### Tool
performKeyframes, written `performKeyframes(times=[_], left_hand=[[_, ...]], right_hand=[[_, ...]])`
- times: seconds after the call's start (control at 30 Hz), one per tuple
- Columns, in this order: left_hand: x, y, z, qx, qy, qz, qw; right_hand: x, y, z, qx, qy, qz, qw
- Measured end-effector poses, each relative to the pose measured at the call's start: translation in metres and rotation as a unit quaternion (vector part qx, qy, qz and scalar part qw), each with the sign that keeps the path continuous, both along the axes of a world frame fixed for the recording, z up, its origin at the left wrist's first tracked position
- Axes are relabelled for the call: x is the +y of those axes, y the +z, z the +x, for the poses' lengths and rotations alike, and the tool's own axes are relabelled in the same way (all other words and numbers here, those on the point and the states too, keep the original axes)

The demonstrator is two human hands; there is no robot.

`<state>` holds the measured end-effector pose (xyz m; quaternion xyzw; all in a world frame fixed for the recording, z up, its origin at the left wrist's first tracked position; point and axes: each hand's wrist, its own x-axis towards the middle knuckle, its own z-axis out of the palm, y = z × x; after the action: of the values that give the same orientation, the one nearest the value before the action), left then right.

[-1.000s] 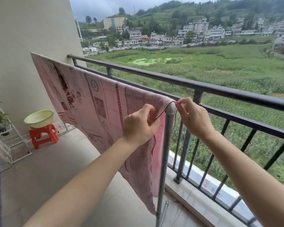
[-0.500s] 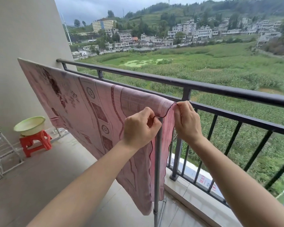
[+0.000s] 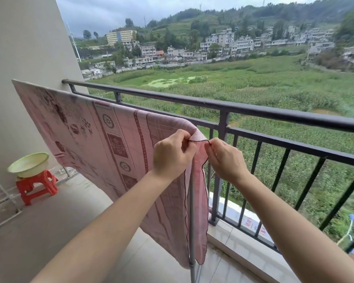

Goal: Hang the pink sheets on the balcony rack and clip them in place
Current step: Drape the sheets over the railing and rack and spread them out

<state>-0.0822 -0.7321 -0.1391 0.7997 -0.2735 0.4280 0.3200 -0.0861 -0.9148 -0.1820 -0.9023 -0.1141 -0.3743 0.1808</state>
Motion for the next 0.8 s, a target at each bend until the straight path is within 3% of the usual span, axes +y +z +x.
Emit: performKeyframes(times=[0.17,0.23,0.33,0.43,0.63,0.8], left_hand=[[-0.009,0.024,-0.002,-0.018,-0.049,-0.012,0.999],[-0.017,0.037,-0.001,-0.031,-0.068,0.028,0.997],[-0.023,0.044,0.001,0.017,-0.088,0.101,0.991],[-0.014,0.029,0.002,0.052,-0.034,0.129,0.990],[0.009,0.006,0.016,-0.053,0.009,0.095,0.994],[0.023,0.023,0.050,0.028,0.009,0.127,0.991]], right_hand=[[-0.015,-0.002,-0.012,0.024,0.002,0.006,1.000],[-0.016,-0.013,-0.014,0.057,-0.010,-0.008,0.998],[-0.017,-0.020,-0.009,0.161,-0.042,0.046,0.985],[-0.014,-0.013,-0.002,0.189,-0.056,0.072,0.978],[-0.006,-0.007,-0.007,0.094,-0.009,0.088,0.992],[0.010,0.012,-0.009,0.011,-0.011,0.080,0.997]])
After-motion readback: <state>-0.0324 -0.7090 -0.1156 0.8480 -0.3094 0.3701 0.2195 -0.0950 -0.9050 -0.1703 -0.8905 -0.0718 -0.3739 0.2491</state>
